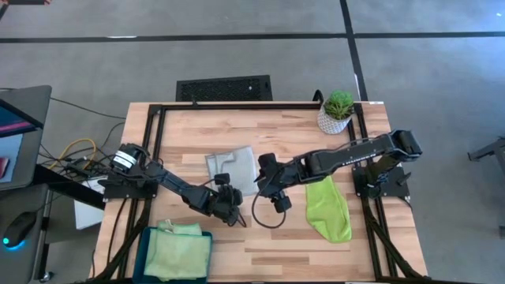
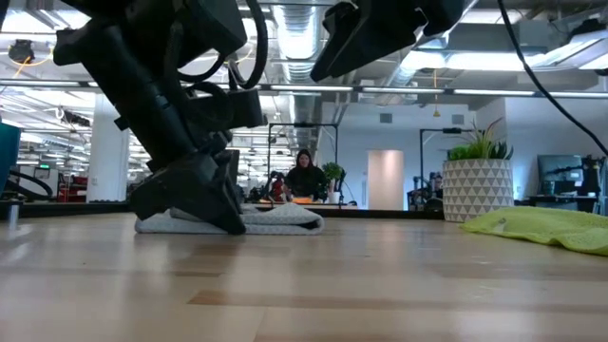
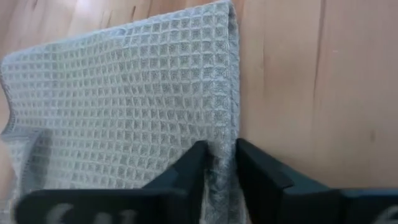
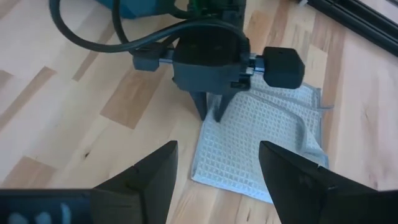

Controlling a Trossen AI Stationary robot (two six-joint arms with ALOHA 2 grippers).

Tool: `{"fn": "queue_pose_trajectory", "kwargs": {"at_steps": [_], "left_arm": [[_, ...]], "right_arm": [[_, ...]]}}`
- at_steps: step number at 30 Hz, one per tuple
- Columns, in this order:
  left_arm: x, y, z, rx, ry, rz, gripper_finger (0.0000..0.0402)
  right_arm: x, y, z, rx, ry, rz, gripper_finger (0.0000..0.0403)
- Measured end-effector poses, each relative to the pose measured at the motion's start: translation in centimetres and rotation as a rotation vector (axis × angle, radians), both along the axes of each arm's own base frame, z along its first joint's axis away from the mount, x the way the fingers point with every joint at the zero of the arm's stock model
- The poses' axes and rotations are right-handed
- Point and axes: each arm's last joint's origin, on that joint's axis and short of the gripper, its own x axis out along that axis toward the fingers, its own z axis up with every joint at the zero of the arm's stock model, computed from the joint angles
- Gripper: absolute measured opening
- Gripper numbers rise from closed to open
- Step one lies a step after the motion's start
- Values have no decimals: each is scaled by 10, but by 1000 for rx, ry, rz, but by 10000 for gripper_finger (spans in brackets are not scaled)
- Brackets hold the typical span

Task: Fold microfiber towels
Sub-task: Put the folded gray microfiber cloth into the blue bin

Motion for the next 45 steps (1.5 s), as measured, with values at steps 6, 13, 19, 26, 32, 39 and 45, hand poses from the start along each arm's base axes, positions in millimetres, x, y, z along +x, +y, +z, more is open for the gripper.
{"fn": "queue_pose_trajectory", "kwargs": {"at_steps": [6, 13, 19, 26, 32, 39, 45], "left_arm": [[-1, 0, 2, -57, -13, 43, 10], [-15, -3, 38, -114, 70, 83, 3], [-25, -15, 88, -217, 157, 131, 1], [-33, -41, 145, -364, 244, 143, 1], [-48, -66, 178, -502, 308, 203, 0], [-67, -91, 186, -589, 355, 284, 0], [-80, -107, 187, -608, 345, 346, 0]], "right_arm": [[1, -5, 0, 1, 2, -16, 249], [1, -11, -1, 14, 16, -50, 249], [0, -11, -2, 11, 36, -52, 249], [0, -11, -2, 11, 36, -52, 249], [0, -11, -2, 11, 36, -52, 249], [0, -11, -2, 11, 35, -52, 249], [0, -11, -2, 12, 31, -52, 249]]}}
